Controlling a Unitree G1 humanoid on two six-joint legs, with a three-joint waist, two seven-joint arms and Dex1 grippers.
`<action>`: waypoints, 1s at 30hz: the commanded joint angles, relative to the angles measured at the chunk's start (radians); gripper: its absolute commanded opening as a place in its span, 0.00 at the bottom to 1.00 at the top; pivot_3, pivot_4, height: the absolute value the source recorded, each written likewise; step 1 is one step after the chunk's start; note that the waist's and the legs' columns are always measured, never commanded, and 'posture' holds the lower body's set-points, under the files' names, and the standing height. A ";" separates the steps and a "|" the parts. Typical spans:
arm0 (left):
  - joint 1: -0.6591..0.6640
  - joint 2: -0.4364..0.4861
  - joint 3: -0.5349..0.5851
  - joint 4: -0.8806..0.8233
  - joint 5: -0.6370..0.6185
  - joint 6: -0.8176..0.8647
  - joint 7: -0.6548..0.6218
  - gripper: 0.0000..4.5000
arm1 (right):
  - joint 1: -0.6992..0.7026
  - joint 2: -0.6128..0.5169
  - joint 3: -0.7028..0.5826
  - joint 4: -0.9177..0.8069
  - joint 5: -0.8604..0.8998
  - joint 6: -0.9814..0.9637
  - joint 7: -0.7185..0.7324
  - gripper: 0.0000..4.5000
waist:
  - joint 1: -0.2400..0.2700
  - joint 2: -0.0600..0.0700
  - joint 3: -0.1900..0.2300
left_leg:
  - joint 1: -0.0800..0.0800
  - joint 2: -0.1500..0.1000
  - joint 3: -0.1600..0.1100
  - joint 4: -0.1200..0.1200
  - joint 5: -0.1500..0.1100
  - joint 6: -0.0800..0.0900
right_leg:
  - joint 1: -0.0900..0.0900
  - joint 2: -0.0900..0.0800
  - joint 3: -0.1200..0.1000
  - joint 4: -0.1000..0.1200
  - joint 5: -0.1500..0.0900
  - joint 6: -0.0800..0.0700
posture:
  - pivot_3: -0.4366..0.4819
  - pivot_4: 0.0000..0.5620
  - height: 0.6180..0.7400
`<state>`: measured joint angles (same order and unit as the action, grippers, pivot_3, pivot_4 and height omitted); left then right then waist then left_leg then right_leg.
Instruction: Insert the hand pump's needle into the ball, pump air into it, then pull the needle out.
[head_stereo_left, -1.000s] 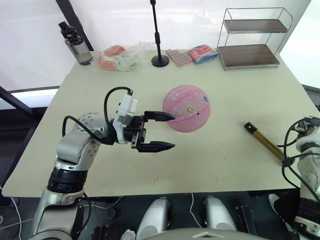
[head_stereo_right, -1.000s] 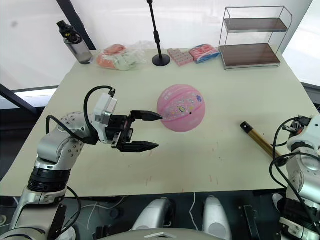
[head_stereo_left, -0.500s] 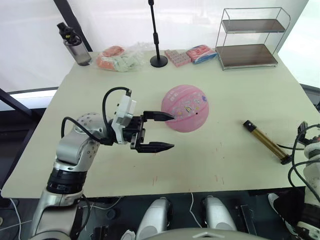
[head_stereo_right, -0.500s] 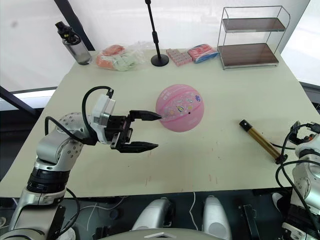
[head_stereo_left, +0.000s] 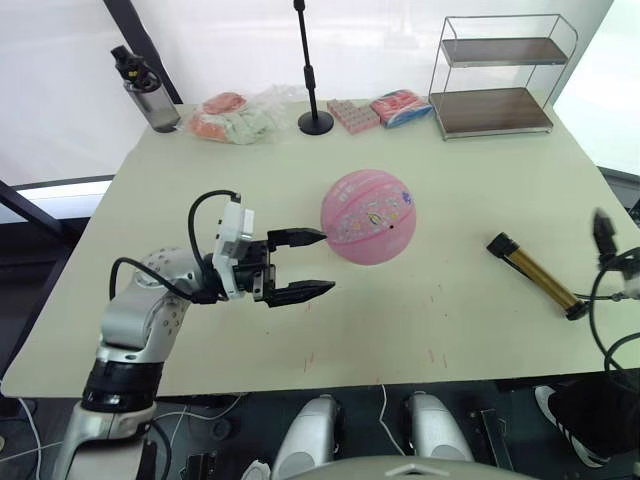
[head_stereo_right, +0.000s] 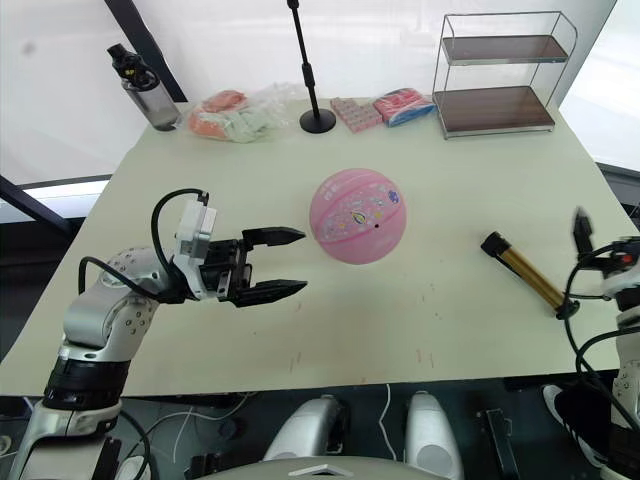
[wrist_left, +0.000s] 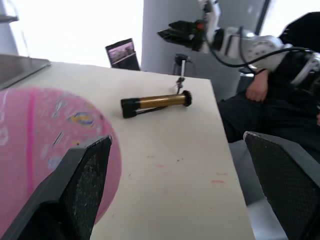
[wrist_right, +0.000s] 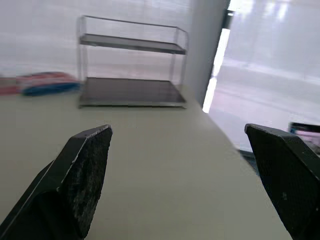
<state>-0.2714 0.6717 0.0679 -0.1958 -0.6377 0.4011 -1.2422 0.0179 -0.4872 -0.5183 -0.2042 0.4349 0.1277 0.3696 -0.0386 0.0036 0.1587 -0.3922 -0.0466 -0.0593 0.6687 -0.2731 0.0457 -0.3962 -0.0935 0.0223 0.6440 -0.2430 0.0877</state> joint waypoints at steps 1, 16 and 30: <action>0.069 0.014 0.072 -0.050 -0.004 -0.029 0.041 1.00 | 0.074 -0.011 0.073 -0.069 0.062 -0.010 0.171 0.99 | 0.009 0.000 0.000 | 0.000 0.000 0.000 0.000 0.000 0.000 | 0.000 0.000 0.000 0.000 0.000 0.000 | 0.48 0.27 1.00; 0.434 0.026 0.189 0.138 0.195 -0.333 0.087 1.00 | 0.376 -0.094 0.176 0.216 -0.008 -0.309 0.641 0.99 | 0.025 -0.001 0.001 | 0.001 0.000 0.000 0.000 0.000 0.000 | 0.001 -0.002 -0.001 -0.002 -0.003 -0.006 | 0.48 0.27 1.00; 0.680 -0.039 0.245 0.156 0.244 -0.429 0.214 1.00 | 0.429 -0.095 0.103 0.258 0.045 -0.388 0.680 0.99 | 0.031 -0.003 0.001 | 0.001 0.001 -0.001 0.000 -0.001 -0.001 | 0.001 -0.010 0.001 -0.003 -0.003 -0.006 | 0.48 0.27 1.00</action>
<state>0.3927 0.6350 0.2876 -0.0163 -0.3932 0.0014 -1.0395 0.4343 -0.5747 -0.3748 0.0851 0.4535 -0.2508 1.0430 -0.0075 0.0004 0.1600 -0.3915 -0.0457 -0.0602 0.6686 -0.2738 0.0449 -0.3955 -0.1039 0.0237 0.6411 -0.2457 0.0815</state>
